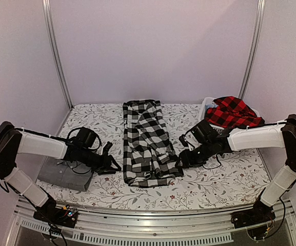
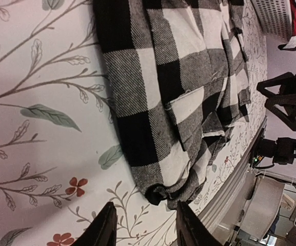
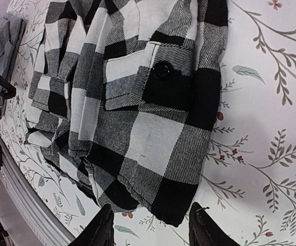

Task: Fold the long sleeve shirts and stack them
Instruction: Pick up the rectangle-folded shirt from the center of the board.

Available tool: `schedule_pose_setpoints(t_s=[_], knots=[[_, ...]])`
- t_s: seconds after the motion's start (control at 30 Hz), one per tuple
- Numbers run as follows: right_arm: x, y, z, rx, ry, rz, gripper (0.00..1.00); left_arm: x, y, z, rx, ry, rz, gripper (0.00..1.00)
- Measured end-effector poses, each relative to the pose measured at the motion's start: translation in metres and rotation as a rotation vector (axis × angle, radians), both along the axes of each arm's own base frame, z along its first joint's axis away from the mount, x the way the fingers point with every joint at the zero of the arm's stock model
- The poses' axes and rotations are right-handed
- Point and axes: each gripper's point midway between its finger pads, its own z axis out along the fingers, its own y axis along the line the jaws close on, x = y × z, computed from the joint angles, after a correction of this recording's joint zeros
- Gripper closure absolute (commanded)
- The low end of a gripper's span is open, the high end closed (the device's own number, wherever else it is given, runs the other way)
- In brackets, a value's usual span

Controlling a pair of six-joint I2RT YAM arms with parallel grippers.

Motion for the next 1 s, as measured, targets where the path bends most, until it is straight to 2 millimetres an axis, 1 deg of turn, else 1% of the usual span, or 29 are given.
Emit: schedule_pose_setpoints(t_s=[0.03,0.1,0.2,0.4,0.47,0.6,0.67,0.73,0.8,0.9,1.0], knots=[[-0.001,0.002,0.000,0.012,0.002,0.005,0.52,-0.001,-0.001,-0.001,-0.003,0.003,-0.003,0.60],[-0.001,0.005,-0.002,0.029,0.009,0.013,0.55,-0.005,-0.005,-0.001,-0.014,0.004,-0.021,0.60],[-0.003,0.010,-0.008,0.049,0.031,0.026,0.59,-0.008,-0.012,-0.003,-0.029,0.010,-0.045,0.60],[-0.010,0.015,-0.022,0.066,0.083,0.033,0.68,-0.023,-0.023,-0.019,-0.014,0.066,-0.097,0.61],[-0.011,0.017,-0.023,0.070,0.090,0.036,0.71,-0.025,-0.028,-0.021,-0.016,0.073,-0.110,0.61],[-0.016,0.025,-0.022,0.084,0.094,0.046,0.73,-0.025,-0.036,-0.021,-0.020,0.074,-0.123,0.64],[-0.020,0.029,-0.023,0.086,0.098,0.053,0.72,-0.025,-0.039,-0.021,-0.022,0.077,-0.127,0.70],[-0.024,0.031,-0.024,0.080,0.104,0.053,0.67,-0.025,-0.041,-0.023,-0.020,0.080,-0.127,0.78],[-0.023,0.029,-0.026,0.066,0.101,0.041,0.61,-0.026,-0.041,-0.023,-0.017,0.088,-0.120,0.83],[-0.020,0.021,-0.025,0.046,0.095,0.007,0.53,-0.026,-0.041,-0.023,-0.016,0.088,-0.118,0.90],[-0.010,0.005,-0.014,0.041,0.061,-0.041,0.48,-0.026,-0.041,-0.023,-0.016,0.095,-0.111,0.94]])
